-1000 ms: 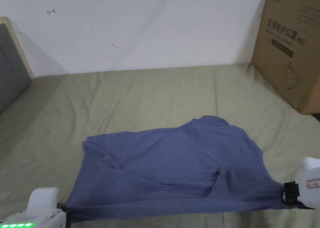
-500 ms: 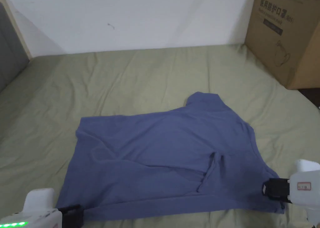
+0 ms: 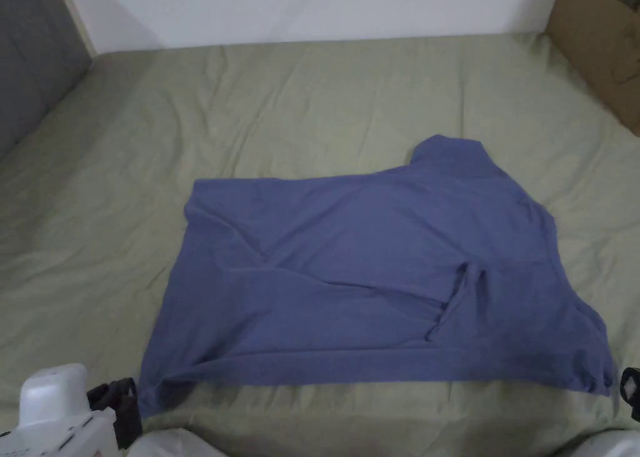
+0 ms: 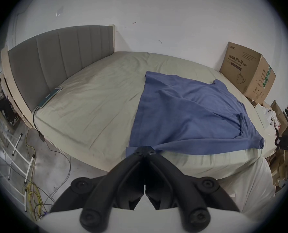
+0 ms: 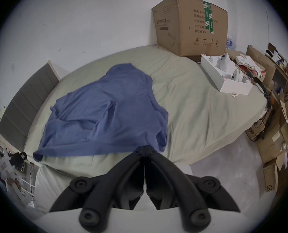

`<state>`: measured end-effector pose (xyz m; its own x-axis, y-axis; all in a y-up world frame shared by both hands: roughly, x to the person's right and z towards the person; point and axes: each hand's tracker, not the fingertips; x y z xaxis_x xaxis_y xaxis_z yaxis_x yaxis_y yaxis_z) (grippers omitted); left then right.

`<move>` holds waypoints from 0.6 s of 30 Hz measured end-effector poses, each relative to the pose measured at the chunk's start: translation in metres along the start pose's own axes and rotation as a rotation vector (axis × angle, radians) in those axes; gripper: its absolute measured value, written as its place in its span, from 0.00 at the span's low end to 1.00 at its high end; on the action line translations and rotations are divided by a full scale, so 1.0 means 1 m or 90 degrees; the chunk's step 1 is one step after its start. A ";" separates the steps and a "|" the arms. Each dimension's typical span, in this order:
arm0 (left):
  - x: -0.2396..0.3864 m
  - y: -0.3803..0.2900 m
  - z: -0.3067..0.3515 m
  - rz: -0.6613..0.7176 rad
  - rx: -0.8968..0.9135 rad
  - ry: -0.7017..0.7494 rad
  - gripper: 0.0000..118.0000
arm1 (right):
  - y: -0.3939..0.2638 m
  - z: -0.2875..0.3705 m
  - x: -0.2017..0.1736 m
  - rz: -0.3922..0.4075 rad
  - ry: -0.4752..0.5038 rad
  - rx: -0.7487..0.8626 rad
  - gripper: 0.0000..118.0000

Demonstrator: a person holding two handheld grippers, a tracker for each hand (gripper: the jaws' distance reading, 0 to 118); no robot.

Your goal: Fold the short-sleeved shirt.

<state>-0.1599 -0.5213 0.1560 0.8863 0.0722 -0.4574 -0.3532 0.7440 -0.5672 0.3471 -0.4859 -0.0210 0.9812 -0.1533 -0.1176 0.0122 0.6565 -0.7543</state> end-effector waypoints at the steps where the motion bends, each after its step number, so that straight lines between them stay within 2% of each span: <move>1: 0.002 0.002 -0.004 -0.002 0.000 0.002 0.00 | -0.002 -0.002 -0.001 -0.001 -0.006 -0.002 0.00; 2: 0.002 0.004 -0.006 -0.011 0.002 0.004 0.04 | -0.005 -0.004 0.000 -0.003 -0.004 -0.006 0.00; 3: 0.002 0.006 -0.007 -0.019 0.002 0.006 0.23 | -0.004 -0.009 0.002 -0.007 -0.004 -0.020 0.00; 4: 0.004 0.010 -0.011 -0.028 -0.002 0.010 0.61 | -0.004 -0.012 0.003 -0.014 -0.003 -0.030 0.00; 5: 0.006 0.012 -0.016 -0.037 -0.010 0.005 0.80 | -0.005 -0.013 0.004 -0.018 -0.003 -0.028 0.00; 6: 0.006 0.013 -0.021 -0.040 -0.012 -0.002 0.88 | -0.005 -0.015 0.005 -0.021 -0.006 -0.032 0.00; 8: 0.009 0.011 -0.035 -0.045 -0.023 -0.018 0.86 | -0.004 -0.020 0.005 -0.021 -0.014 -0.041 0.00; 9: 0.014 0.011 -0.048 -0.057 -0.068 -0.019 0.85 | -0.004 -0.022 0.006 -0.022 -0.014 -0.045 0.00; 10: 0.014 0.008 -0.058 -0.065 -0.094 -0.020 0.79 | -0.004 -0.024 0.007 -0.022 -0.013 -0.050 0.00; 11: 0.014 0.005 -0.068 -0.071 -0.113 -0.021 0.63 | -0.003 -0.026 0.007 -0.023 -0.011 -0.053 0.00; 13: 0.014 0.002 -0.081 -0.069 -0.142 -0.014 0.10 | -0.003 -0.029 0.008 -0.024 -0.014 -0.060 0.00; 15: 0.013 -0.002 -0.085 -0.067 -0.142 -0.017 0.03 | -0.002 -0.031 0.009 -0.024 -0.016 -0.062 0.00; 16: 0.015 -0.002 -0.084 -0.068 -0.144 -0.019 0.03 | -0.002 -0.032 0.010 -0.023 -0.016 -0.058 0.05; 17: 0.018 -0.001 -0.083 -0.075 -0.144 -0.017 0.03 | 0.000 -0.033 0.011 -0.018 -0.018 -0.052 0.20; 18: 0.019 0.000 -0.082 -0.087 -0.143 -0.017 0.03 | 0.003 -0.036 0.012 -0.003 -0.021 -0.052 0.44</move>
<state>-0.1674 -0.5743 0.0913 0.9369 0.0009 -0.3495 -0.2848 0.5816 -0.7620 0.3519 -0.5125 -0.0482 0.9869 -0.1311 -0.0945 0.0016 0.5926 -0.8055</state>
